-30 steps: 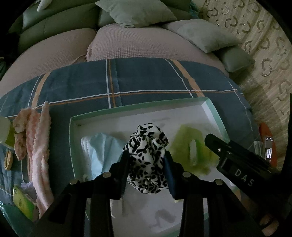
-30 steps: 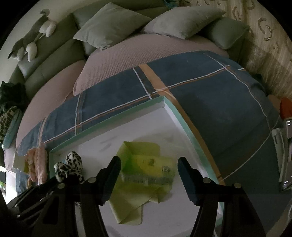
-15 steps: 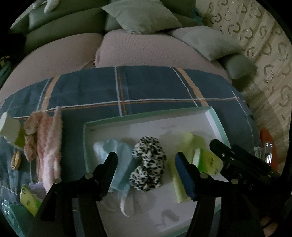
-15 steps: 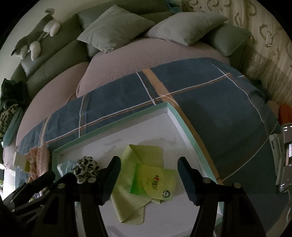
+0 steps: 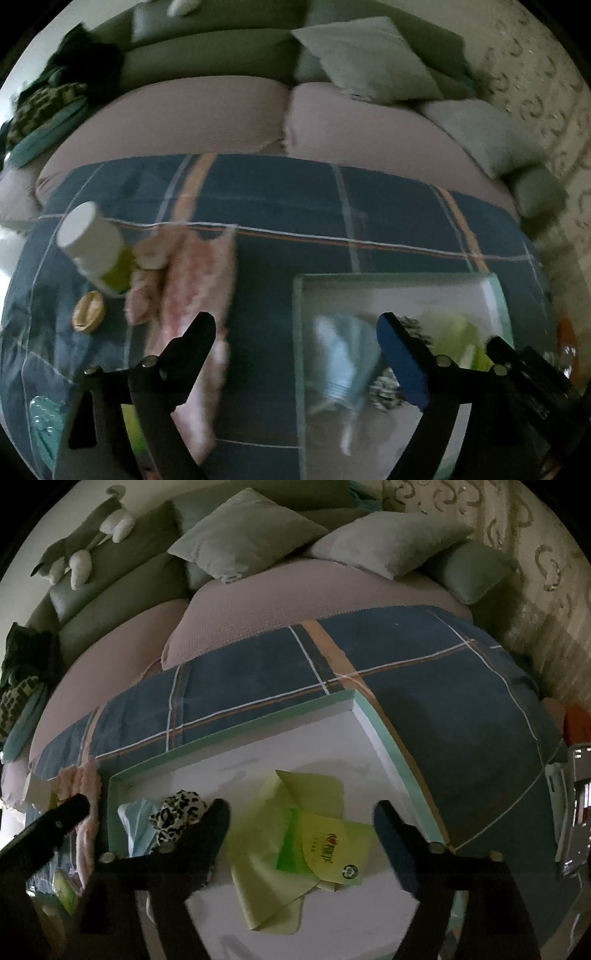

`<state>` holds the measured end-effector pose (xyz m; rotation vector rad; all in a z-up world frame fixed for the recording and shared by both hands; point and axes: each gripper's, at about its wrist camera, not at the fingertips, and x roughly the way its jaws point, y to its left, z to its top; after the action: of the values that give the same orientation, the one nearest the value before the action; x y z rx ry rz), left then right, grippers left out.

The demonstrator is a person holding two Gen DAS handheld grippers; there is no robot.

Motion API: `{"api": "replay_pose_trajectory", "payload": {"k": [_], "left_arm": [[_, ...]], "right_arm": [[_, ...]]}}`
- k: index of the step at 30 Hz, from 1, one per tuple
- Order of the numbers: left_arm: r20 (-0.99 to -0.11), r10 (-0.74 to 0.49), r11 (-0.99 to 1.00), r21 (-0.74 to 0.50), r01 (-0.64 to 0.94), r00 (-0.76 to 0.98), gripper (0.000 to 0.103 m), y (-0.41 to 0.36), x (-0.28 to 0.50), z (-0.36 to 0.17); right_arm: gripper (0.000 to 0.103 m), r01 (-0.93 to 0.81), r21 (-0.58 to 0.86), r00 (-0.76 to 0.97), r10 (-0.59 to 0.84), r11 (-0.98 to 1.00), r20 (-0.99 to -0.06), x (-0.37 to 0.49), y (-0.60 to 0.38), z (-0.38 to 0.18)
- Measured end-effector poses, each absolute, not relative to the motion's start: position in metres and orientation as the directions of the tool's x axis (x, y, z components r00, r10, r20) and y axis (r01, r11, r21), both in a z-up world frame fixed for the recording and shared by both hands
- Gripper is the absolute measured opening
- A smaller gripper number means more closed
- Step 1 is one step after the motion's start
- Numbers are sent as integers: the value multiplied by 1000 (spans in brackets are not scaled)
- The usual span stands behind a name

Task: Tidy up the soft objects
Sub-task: 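Move both grippers back from the tray over the remaining pile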

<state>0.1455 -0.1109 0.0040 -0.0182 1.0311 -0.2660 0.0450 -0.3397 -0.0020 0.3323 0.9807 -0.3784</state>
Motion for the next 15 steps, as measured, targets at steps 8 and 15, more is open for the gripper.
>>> {"api": "replay_pose_trajectory", "payload": {"k": [8, 15], "left_arm": [[-853, -170, 985, -140, 98, 493, 100, -68, 153, -5], [-845, -179, 983, -180, 47, 503, 100, -47, 150, -4]], "right_arm": [[103, 435, 74, 502, -174, 897, -847, 48, -331, -2], [103, 413, 62, 504, -171, 909, -847, 51, -323, -1]]}}
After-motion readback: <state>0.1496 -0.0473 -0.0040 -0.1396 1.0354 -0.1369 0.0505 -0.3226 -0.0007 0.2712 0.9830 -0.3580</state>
